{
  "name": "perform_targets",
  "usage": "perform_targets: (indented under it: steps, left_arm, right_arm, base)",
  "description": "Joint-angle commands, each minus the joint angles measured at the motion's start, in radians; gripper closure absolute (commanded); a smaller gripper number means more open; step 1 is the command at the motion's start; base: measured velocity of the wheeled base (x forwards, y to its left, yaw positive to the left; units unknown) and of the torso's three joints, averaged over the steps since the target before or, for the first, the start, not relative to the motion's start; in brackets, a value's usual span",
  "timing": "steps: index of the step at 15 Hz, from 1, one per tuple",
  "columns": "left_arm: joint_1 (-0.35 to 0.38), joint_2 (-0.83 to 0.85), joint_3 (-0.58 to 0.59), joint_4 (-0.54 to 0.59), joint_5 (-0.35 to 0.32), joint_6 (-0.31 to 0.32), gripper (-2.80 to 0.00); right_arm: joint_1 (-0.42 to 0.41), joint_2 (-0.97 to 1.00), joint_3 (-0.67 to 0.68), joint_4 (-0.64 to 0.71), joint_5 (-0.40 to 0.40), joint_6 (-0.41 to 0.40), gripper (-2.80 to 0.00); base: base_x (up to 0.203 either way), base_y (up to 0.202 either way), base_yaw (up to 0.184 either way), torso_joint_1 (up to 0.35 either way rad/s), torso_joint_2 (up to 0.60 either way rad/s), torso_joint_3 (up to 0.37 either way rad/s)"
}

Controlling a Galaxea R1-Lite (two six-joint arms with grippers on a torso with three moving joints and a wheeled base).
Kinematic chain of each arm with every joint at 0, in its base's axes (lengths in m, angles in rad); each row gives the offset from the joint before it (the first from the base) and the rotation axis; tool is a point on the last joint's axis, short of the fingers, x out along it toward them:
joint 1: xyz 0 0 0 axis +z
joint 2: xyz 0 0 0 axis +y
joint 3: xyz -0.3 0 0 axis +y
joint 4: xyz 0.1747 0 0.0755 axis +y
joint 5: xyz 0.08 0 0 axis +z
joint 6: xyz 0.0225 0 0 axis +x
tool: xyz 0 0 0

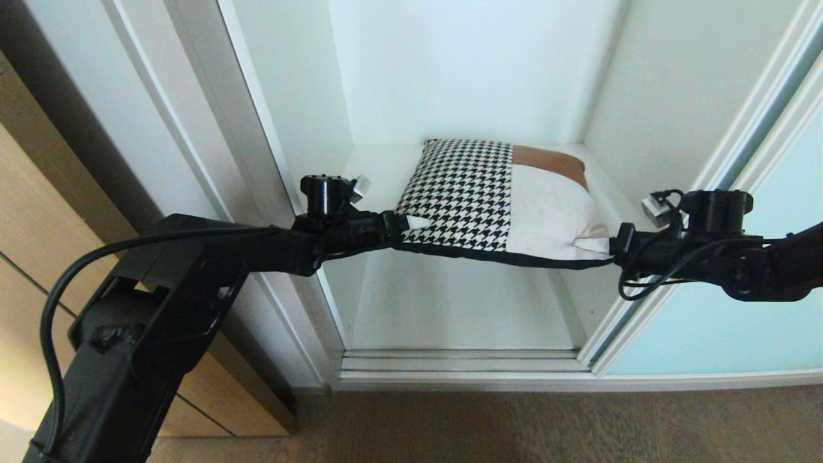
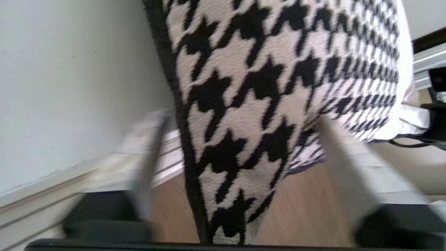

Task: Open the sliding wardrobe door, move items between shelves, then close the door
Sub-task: Place the pillow on the lower shelf

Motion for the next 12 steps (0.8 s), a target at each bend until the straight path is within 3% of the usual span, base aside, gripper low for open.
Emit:
perform_targets:
  steps: [1,4,9,12]
  left_arm:
    - [-0.001,-0.010,-0.001,-0.007,-0.003,-0.001,0.00]
    - [-0.001,-0.001,0.001,-0.059,0.003,0.000,0.00]
    - [-0.009,-0.018,0.009,-0.038,0.002,-0.008,0.00]
    - [-0.018,-0.083,0.077,-0.007,0.008,-0.008,0.00]
  right_arm:
    - [-0.002,0.005,-0.001,-0.004,0.004,0.003,0.00]
    - [0.001,0.008,-0.005,-0.004,0.004,0.001,0.00]
    - [0.002,0.013,0.001,-0.007,0.004,0.001,0.00]
    - [0.002,0.009,0.002,-0.009,0.003,-0.012,0.00]
  base:
    - [0.000,0.000,0.000,0.000,0.00,0.000]
    - [0.000,0.000,0.000,0.000,0.00,0.000]
    - [0.000,0.000,0.000,0.000,0.00,0.000]
    - [0.000,0.000,0.000,0.000,0.00,0.000]
